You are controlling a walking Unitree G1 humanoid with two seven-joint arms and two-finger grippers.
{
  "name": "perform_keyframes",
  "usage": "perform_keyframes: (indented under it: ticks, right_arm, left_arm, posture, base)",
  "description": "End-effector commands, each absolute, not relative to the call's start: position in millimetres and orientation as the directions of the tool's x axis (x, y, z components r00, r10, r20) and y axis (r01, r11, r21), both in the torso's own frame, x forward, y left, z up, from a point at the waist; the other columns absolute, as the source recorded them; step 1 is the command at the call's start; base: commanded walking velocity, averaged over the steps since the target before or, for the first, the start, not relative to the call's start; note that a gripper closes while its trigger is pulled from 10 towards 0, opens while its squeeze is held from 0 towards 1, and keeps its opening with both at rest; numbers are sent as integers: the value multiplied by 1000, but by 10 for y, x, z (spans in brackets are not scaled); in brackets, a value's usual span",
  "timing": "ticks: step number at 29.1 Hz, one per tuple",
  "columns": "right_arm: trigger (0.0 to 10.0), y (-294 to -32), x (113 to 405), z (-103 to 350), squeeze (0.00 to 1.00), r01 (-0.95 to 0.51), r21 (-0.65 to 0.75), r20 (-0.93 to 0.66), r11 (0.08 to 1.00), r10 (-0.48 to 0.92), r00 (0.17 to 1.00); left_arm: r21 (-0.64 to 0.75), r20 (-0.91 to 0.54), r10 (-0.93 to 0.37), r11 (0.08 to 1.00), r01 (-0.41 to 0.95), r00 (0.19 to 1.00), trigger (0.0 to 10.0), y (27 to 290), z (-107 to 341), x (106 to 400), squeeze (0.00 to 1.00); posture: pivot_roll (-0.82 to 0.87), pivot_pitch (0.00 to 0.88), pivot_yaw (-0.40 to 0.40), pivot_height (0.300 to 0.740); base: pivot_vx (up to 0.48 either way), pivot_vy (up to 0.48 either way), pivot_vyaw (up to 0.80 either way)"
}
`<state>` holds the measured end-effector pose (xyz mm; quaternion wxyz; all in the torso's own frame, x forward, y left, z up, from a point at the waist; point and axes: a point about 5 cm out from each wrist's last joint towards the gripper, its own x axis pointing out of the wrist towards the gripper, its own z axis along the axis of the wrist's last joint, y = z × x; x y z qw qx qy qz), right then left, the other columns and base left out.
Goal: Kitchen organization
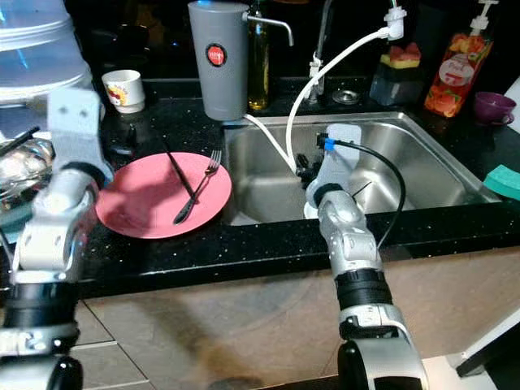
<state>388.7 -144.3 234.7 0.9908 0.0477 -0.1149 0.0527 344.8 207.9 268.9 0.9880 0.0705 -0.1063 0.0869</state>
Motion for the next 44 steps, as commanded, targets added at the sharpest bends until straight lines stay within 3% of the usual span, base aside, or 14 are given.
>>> perform_keyframes:
  ticks: [1,5,7,10,15,19,24,29,38,44]
  right_arm:
    - [10000,-1477,3902,2376,0,-69,35,245,997,59,968]
    - [10000,-1459,3891,2359,0,-88,19,263,996,80,962]
    - [10000,-1355,3872,2234,0,-178,123,222,976,148,964]
    - [10000,-1314,3863,2201,0,-203,155,213,967,168,963]
    - [10000,-1199,3865,2194,0,-245,170,210,955,208,956]
    - [10000,-1144,3865,2126,0,-258,176,203,950,221,954]
    - [10000,-1122,3847,2071,0,-266,194,194,944,229,954]
    - [10000,-1066,3849,2057,0,-289,201,190,936,252,949]
    - [10000,-897,3912,2022,0,-335,235,134,913,310,941]
    - [10000,-911,3919,1984,0,-321,236,115,917,302,946]
  left_arm:
    - [113,211,169,974,-196,963,10000,2049,2655,3417,0]
    - [125,192,153,976,-179,969,10000,1971,2611,3373,0]
    - [149,183,156,972,-184,971,10000,1990,2539,3295,0]
    - [157,183,165,968,-194,969,10000,2015,2521,3266,0]
    - [198,199,179,955,-219,963,10000,2082,2529,3183,0]
    - [271,211,120,946,-176,970,10000,2024,2554,3144,0]
    - [265,192,126,948,-175,973,10000,2041,2529,3119,0]
    - [254,218,147,946,-201,965,10000,2075,2577,3088,0]
    - [241,229,122,954,-177,966,10000,2021,2591,3057,0]
    - [231,204,102,961,-149,974,10000,1945,2531,3070,0]
  posture:
    - [31,25,-21,740]
    - [44,22,-26,740]
    - [77,16,-46,740]
    - [91,21,-47,740]
    - [119,43,-35,740]
    - [160,75,11,740]
    - [175,87,13,740]
    - [189,92,-4,740]
    - [201,90,-106,740]
    - [189,84,-108,740]
  base:
    - [0,0,0]
    - [0,0,0]
    - [0,0,0]
    - [0,0,0]
    - [0,0,0]
    - [0,0,0]
    - [0,0,0]
    - [0,0,0]
    - [0,0,0]
    - [0,0,0]
